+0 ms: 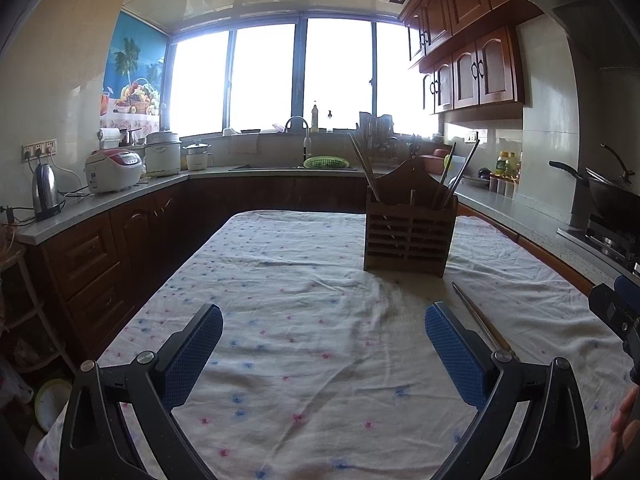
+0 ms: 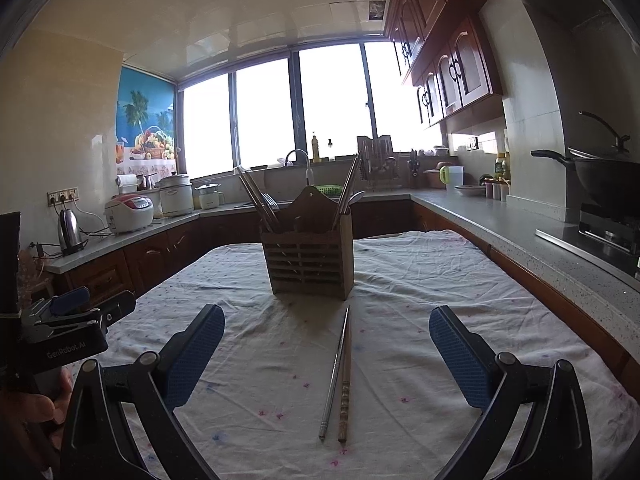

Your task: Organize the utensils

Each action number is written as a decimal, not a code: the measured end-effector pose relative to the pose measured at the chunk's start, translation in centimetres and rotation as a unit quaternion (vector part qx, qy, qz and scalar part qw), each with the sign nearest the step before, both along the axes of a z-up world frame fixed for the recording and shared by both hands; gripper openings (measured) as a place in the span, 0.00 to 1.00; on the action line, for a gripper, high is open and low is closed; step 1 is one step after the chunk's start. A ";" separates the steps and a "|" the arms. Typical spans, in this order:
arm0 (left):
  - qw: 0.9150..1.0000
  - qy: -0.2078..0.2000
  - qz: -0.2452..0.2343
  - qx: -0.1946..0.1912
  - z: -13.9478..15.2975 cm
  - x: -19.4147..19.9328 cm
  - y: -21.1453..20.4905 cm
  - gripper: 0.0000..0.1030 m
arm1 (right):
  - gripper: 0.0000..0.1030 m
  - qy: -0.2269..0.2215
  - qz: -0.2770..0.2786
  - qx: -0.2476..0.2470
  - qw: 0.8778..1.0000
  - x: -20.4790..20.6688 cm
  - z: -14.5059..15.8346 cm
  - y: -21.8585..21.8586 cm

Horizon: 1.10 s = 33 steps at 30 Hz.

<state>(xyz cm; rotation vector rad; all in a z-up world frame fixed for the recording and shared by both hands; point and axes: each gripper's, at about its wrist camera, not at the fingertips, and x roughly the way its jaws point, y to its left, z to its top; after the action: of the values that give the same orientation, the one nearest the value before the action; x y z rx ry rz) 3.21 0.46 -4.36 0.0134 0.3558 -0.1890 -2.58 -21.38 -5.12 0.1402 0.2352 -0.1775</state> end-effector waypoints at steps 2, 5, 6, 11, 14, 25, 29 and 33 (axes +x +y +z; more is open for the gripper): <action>1.000 -0.001 0.001 0.006 -0.1 -0.3 -0.2 0.99 | 1.00 0.002 0.001 -0.002 1.000 -0.3 -0.2 0.2; 1.000 -0.007 0.006 0.016 -0.5 -0.7 -0.2 0.99 | 1.00 0.003 0.002 -0.002 1.000 -0.5 -0.4 0.4; 1.000 -0.010 0.008 0.019 -0.5 -0.8 -0.3 0.99 | 1.00 0.005 0.002 -0.001 1.000 -0.5 -0.5 0.4; 0.999 -0.021 0.012 0.027 -1.0 -1.3 -0.3 0.99 | 1.00 0.005 -0.001 0.003 1.000 -0.8 -0.7 0.5; 0.999 -0.020 0.014 0.028 -1.1 -1.3 -0.2 0.99 | 1.00 0.003 -0.001 0.003 1.000 -0.9 -0.7 0.5; 1.000 -0.012 0.016 0.019 -1.5 -0.8 0.7 0.99 | 1.00 0.006 -0.002 0.006 1.000 -1.0 -1.0 0.6; 1.000 -0.011 0.016 0.016 -1.5 -0.8 0.7 0.99 | 1.00 0.006 -0.002 0.007 1.000 -1.0 -1.0 0.5; 1.000 -0.008 0.018 0.015 -1.6 -0.8 0.6 0.99 | 1.00 0.007 -0.001 0.009 1.000 -1.0 -1.0 0.5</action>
<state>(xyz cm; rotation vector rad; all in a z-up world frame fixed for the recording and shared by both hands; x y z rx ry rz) 2.45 1.10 -5.98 0.0381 0.3419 -0.1484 -3.61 -20.84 -6.11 0.1563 0.2499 -0.1777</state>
